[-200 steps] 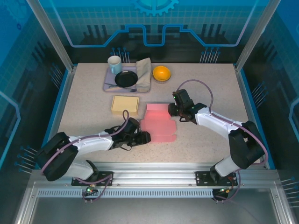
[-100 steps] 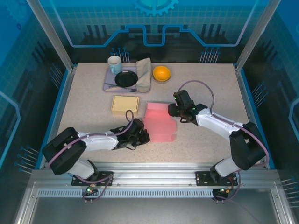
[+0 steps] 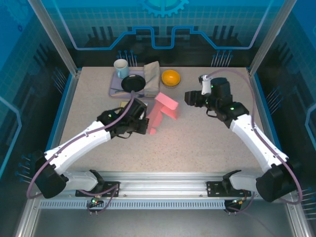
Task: Fold the paper box
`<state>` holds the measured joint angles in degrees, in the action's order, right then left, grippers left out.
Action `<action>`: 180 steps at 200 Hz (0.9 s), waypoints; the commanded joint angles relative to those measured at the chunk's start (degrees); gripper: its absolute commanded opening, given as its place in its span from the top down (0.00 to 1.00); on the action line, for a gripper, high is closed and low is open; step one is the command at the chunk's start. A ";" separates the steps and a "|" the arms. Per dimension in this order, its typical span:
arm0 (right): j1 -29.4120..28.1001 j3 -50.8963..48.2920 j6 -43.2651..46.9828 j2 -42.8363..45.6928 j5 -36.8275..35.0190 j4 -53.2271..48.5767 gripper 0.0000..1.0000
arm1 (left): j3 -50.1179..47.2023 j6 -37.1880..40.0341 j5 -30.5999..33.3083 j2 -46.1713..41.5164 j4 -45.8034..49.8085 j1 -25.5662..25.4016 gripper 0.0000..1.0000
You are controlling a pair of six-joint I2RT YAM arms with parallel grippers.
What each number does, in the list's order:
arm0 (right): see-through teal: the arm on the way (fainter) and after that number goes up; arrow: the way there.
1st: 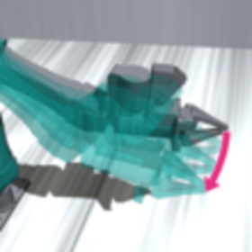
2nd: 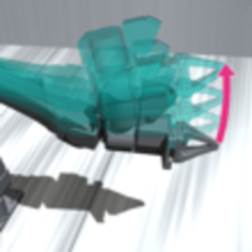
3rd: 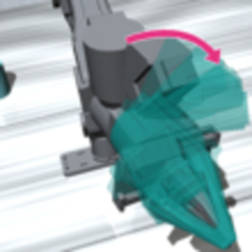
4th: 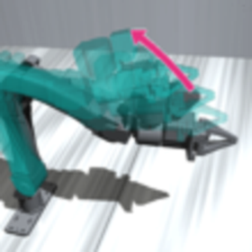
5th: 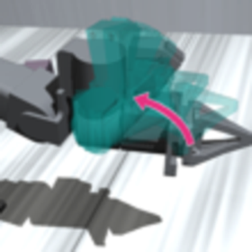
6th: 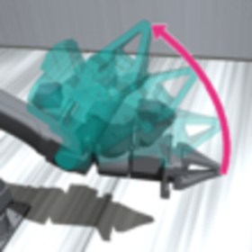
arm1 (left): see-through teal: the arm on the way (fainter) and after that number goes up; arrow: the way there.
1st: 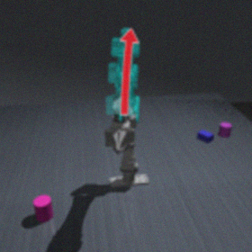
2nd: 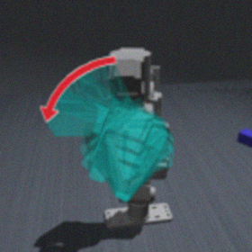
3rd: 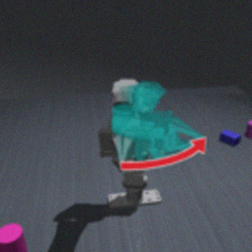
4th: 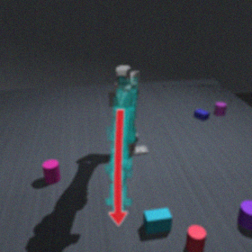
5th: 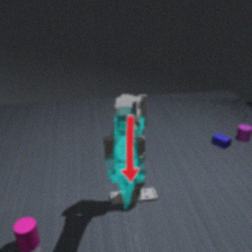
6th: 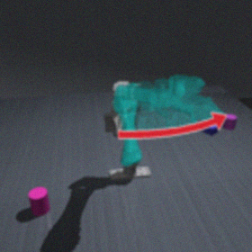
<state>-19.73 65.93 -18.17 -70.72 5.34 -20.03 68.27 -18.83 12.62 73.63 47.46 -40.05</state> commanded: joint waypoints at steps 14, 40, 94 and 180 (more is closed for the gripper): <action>0.43 5.22 18.51 4.52 14.54 -6.20 0.37 | 9.52 18.32 7.18 0.14 22.29 0.98 1.00; -0.13 6.32 33.39 4.21 22.59 -5.46 0.38 | 15.43 22.48 5.73 0.26 24.85 0.62 1.00; -3.64 9.63 51.78 -0.11 23.13 -3.66 0.40 | 26.92 29.69 14.49 6.57 33.67 -4.60 1.00; 1.81 -6.67 36.90 11.13 1.60 10.93 0.41 | 26.01 37.38 47.90 19.64 39.10 -15.29 0.99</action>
<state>-20.56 62.37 25.30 -63.40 14.92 -15.33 95.33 15.77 47.90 90.50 83.96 -55.09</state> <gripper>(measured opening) 0.589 0.054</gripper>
